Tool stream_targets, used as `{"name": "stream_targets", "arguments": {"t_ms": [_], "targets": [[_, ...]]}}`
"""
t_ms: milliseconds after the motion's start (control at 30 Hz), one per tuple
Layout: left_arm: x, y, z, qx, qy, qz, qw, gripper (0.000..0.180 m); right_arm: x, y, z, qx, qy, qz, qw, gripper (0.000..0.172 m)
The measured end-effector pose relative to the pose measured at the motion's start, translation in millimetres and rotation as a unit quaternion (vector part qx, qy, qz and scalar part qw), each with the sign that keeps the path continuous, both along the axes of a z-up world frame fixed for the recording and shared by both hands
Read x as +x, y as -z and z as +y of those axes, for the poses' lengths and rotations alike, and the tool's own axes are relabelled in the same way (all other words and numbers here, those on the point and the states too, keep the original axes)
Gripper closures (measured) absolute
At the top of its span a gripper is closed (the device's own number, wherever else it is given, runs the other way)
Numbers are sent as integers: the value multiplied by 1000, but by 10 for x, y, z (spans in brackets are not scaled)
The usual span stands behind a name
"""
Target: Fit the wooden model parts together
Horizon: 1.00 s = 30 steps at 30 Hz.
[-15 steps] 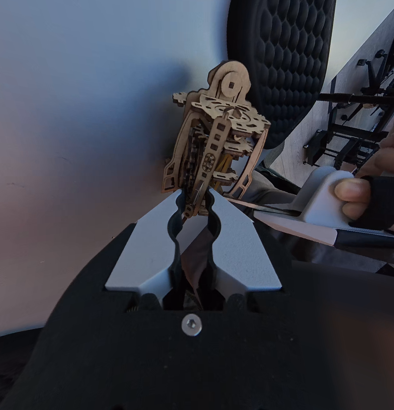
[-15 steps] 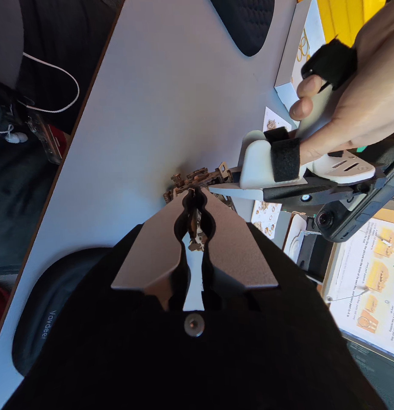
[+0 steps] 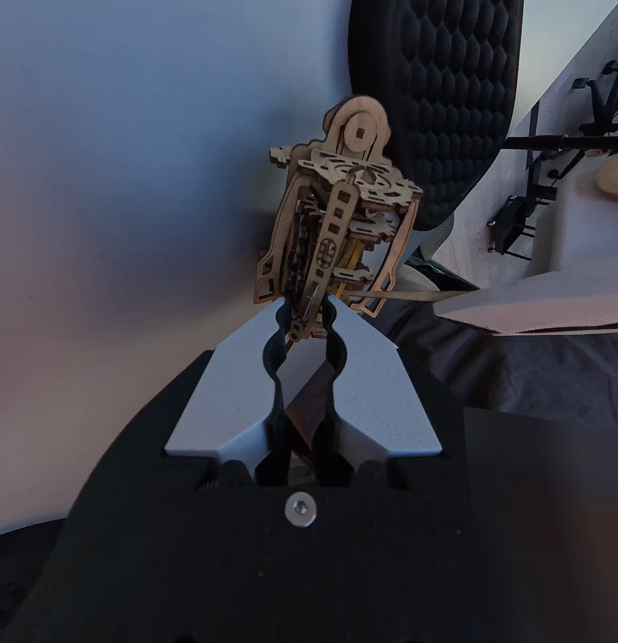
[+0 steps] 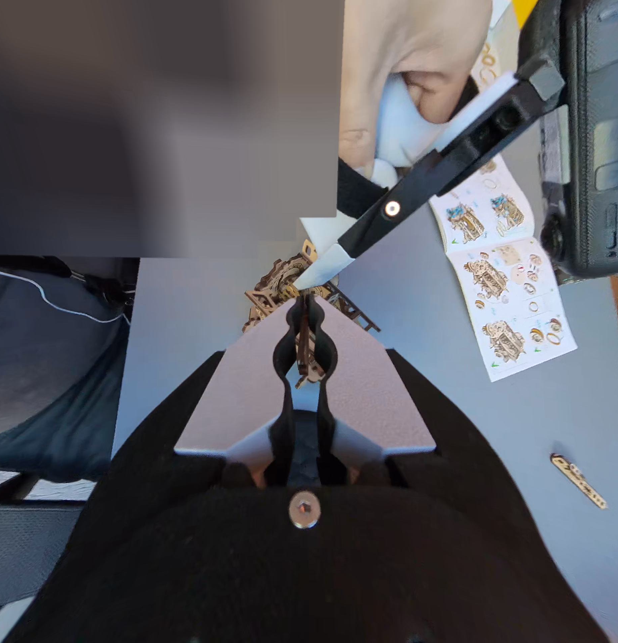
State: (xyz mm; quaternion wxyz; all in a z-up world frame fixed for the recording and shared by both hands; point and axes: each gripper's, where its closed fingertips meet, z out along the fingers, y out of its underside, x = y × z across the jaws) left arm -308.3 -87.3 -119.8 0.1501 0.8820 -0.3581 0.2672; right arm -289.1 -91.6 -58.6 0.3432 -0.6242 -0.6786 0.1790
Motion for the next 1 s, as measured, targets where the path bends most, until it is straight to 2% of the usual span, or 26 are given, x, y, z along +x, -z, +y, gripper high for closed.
{"name": "stream_targets", "arguments": {"t_ms": [33, 133, 300, 433, 733, 867, 1000], "targets": [[4, -1, 2, 0, 0, 0, 1000, 166, -7, 11, 9, -21, -1, -2, 1000, 171], [1, -1, 3, 1, 3, 2, 1000, 166, -49, 40, 40, -68, 6, -11, 998, 172], [-3, 1, 7, -2, 0, -1, 1000, 166, -76, 61, 54, -81, 3, -41, 996, 172], [-3, 1, 4, 1, 4, -1, 1000, 166, -68, 126, 51, -124, 9, -72, 990, 172], [-5, 2, 5, -2, 1, -4, 1000, 165, -123, 123, 68, -245, 37, -55, 967, 172], [-11, 3, 3, -1, 1, -5, 1000, 165, -124, 132, 62, -262, 50, -44, 963, 172], [-8, 3, 6, -2, -2, -4, 1000, 165, -139, 111, 39, -238, 53, -38, 969, 172]]}}
